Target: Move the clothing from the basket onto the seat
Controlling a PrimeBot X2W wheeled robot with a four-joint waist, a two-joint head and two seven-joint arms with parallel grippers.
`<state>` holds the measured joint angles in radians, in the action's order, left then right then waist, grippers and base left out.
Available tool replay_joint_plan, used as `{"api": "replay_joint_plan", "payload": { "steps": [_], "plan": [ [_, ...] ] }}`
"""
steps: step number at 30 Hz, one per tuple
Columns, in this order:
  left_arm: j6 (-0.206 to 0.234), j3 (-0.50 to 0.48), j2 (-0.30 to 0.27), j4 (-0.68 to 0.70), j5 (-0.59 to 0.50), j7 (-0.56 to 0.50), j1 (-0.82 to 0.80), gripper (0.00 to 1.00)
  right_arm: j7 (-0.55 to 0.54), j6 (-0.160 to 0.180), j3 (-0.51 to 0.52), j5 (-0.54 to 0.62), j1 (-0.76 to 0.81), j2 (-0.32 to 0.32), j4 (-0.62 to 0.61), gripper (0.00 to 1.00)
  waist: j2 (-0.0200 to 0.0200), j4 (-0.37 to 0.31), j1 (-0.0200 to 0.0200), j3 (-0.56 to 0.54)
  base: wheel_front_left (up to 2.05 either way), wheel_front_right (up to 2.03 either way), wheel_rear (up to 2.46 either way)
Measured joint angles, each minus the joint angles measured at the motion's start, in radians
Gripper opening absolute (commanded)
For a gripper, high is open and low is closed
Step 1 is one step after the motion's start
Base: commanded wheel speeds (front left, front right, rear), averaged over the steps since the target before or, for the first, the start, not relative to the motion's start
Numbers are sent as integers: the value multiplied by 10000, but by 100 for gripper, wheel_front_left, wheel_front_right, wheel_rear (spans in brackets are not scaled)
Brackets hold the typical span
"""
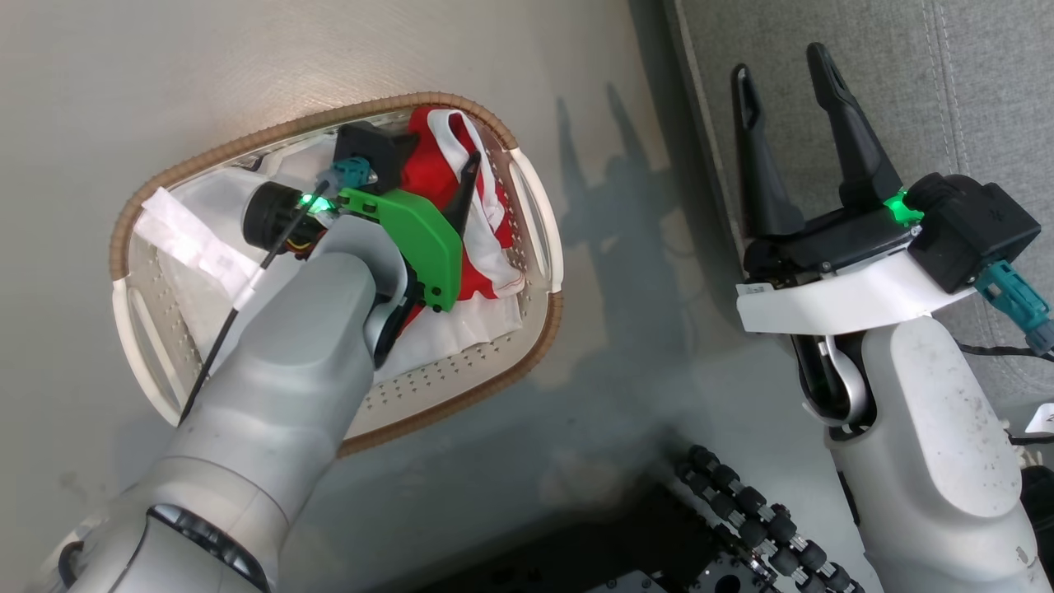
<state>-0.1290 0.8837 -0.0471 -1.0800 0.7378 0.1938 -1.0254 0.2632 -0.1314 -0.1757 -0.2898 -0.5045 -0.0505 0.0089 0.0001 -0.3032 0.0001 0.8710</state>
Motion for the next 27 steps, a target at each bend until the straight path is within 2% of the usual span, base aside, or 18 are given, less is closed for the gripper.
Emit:
{"api": "replay_joint_plan", "payload": {
  "steps": [12, 26, 27],
  "plan": [
    [-2, 548, -2, -899, 740, -474, -335, 100, 0, 0, -155, 0, 12, 0, -54, 100, 0, -296, 0, 38, 0, 0, 0],
    [-2, 1149, -2, -1220, 1271, -600, -307, 100, 0, 0, -261, 36, 26, 0, -100, 100, 0, -441, 0, 11, 0, 0, 0],
    [-2, 1183, -2, -1256, 1296, -606, -307, 66, 0, 0, -249, 65, 27, 0, -100, 100, 0, -449, 0, 13, 0, 0, 0]
  ]
}}
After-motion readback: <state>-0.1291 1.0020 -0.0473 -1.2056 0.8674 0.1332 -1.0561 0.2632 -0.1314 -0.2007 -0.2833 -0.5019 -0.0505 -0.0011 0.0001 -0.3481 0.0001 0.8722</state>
